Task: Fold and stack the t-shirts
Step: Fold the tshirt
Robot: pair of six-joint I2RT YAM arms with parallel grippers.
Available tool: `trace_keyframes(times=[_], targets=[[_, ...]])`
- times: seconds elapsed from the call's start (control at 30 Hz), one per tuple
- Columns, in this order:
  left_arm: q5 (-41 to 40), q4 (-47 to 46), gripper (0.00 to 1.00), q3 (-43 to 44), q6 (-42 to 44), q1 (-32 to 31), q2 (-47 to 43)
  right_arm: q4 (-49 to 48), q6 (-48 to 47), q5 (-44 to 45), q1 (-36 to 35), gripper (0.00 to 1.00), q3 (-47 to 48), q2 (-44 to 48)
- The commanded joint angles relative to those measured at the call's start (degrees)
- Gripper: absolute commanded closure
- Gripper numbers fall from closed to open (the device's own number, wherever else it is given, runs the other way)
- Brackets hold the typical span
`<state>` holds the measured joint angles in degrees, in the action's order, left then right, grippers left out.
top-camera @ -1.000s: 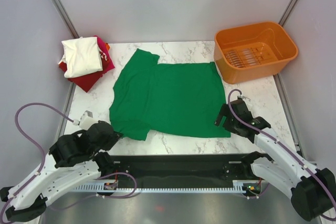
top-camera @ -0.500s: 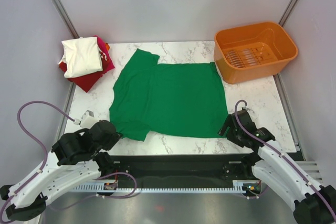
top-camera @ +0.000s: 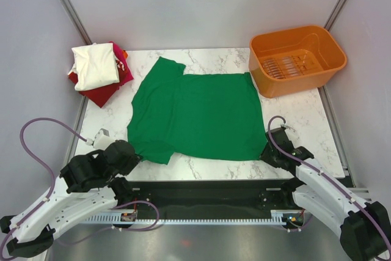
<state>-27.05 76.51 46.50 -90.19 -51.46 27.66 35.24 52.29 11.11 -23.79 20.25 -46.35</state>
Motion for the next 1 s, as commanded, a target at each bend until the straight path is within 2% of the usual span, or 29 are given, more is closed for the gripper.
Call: trace_keyframes(times=[0.0, 0.03, 0.1, 0.13, 0.17, 0.33, 0.4, 0.53, 0.63, 0.8, 0.97], targets=[[-3.5, 9.9, 0.98, 0.3, -1.7, 0.0, 0.7, -2.4, 0.6, 1.9, -0.1, 0.64, -0.8, -0.8], [-3.6, 9.9, 0.98, 0.3, -1.6, 0.0, 0.8, -2.5, 0.6, 1.7, 0.0, 0.76, -0.8, -0.8], [-3.7, 9.9, 0.98, 0.3, -1.7, 0.0, 0.8, -2.8, 0.2, 1.4, 0.0, 0.87, -1.0, -0.3], [-3.7, 9.9, 0.98, 0.4, -1.7, 0.0, 0.6, -3.1, -0.1, 0.6, 0.0, 0.98, -1.1, -0.1], [-4.0, 9.9, 0.98, 0.6, -1.6, 0.0, 0.5, -3.4, -0.3, -0.2, 0.0, 1.00, -1.4, 0.4], [-3.5, 10.0, 0.98, 3.5, 1.4, 0.0, -0.2, -1.9, -1.3, -5.1, -0.1, 1.00, 0.9, 4.7], [-3.6, 11.7, 0.98, 5.2, 3.4, 0.0, 1.6, 1.6, -1.6, -5.3, 0.0, 1.00, 4.4, 7.1], [-3.2, 11.6, 0.98, 9.0, 7.1, 0.0, 4.7, 9.3, -2.7, -2.1, 0.0, 1.00, 14.4, 11.1], [-2.2, 11.6, 0.98, 10.5, 9.2, 0.0, 4.9, 15.5, -2.9, 0.7, -0.1, 1.00, 18.5, 13.3], [-0.6, 11.6, 0.98, 12.6, 13.1, 0.0, 4.5, 22.7, -0.7, 3.3, 0.0, 1.00, 20.9, 17.2], [2.3, 11.6, 0.98, 14.1, 16.8, 0.0, 6.5, 28.6, 1.8, 9.5, -0.1, 1.00, 25.1, 21.4]])
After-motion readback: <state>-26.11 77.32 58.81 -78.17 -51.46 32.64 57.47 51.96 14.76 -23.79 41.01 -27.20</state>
